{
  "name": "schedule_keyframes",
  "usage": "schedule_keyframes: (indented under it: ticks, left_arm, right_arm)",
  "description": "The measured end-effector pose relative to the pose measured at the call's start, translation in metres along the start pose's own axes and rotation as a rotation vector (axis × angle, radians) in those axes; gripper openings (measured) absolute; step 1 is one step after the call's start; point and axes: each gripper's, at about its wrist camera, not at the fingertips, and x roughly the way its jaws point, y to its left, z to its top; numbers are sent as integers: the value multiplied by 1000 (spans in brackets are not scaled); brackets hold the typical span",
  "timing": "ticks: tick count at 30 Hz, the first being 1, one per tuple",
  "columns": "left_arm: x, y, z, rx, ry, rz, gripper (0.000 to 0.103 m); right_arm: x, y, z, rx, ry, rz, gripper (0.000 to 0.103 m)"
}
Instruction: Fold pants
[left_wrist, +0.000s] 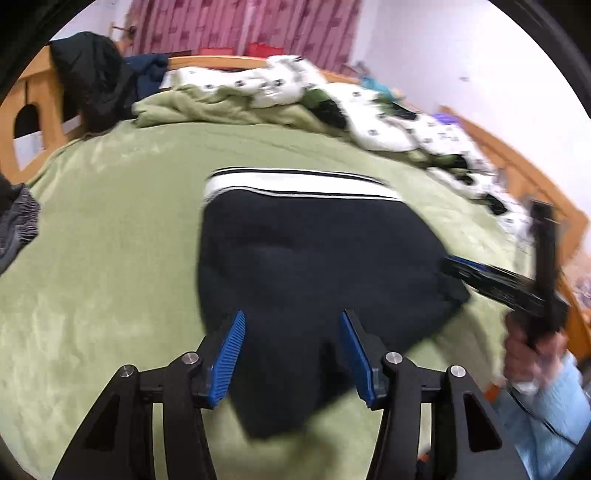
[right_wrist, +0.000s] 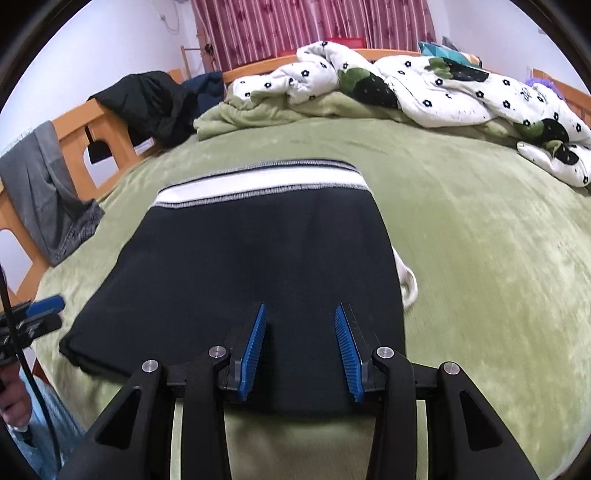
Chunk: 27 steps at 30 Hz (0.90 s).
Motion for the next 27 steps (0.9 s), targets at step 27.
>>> schedule_keyframes:
  ticks: [27]
  left_arm:
    - [34,-9,46,40,-13,39,63]
  right_arm:
    - [10,19,52,-144,-68,-131,40]
